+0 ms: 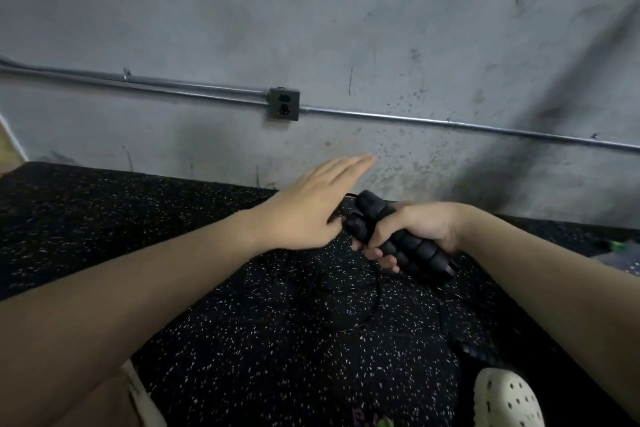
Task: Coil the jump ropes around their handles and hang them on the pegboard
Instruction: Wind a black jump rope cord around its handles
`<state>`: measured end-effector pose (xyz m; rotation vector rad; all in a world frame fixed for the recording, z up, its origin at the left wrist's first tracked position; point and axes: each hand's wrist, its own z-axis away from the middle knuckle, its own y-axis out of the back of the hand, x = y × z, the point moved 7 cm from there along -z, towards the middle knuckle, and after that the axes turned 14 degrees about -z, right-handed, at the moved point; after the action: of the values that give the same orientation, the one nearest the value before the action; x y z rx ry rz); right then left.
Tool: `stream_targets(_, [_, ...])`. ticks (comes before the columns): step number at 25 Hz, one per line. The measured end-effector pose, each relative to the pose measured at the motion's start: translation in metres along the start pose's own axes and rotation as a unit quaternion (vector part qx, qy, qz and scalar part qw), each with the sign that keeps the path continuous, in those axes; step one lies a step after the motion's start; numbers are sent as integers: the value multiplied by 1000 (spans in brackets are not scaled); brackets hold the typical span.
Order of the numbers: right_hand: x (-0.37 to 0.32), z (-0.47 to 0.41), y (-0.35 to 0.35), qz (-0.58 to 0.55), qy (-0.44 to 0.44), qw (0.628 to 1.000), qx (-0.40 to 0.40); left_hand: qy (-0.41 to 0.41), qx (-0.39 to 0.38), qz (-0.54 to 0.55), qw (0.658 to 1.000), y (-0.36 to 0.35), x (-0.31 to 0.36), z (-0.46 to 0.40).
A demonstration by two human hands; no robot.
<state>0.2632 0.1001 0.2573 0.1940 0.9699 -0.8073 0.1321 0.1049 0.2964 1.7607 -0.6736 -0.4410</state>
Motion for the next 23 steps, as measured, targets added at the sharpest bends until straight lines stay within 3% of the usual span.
stream_targets(2, [-3, 10, -11, 0, -5, 999, -34, 19, -33, 116, 992, 5, 6, 6])
stream_targets(4, [-9, 26, -28, -23, 0, 996, -90, 54, -53, 147, 986, 18, 5, 15])
stream_targets(8, [-7, 53, -56, -106, 55, 977, -177, 70, -81, 47, 993, 60, 8, 31])
stream_targets(11, [10, 56, -72, -121, 50, 969, -212, 103, -91, -22, 990, 87, 10, 44])
stream_targets(14, [21, 56, -76, -129, 45, 969, -206, 113, -93, -88, 985, 95, 8, 62])
stream_targets(19, [9, 90, -85, -82, 76, 976, -184, 147, -58, -23, 987, 111, 23, 77])
stream_targets(23, [16, 118, -105, -75, 119, 985, -101, 133, 21, -9, 991, 124, 43, 80])
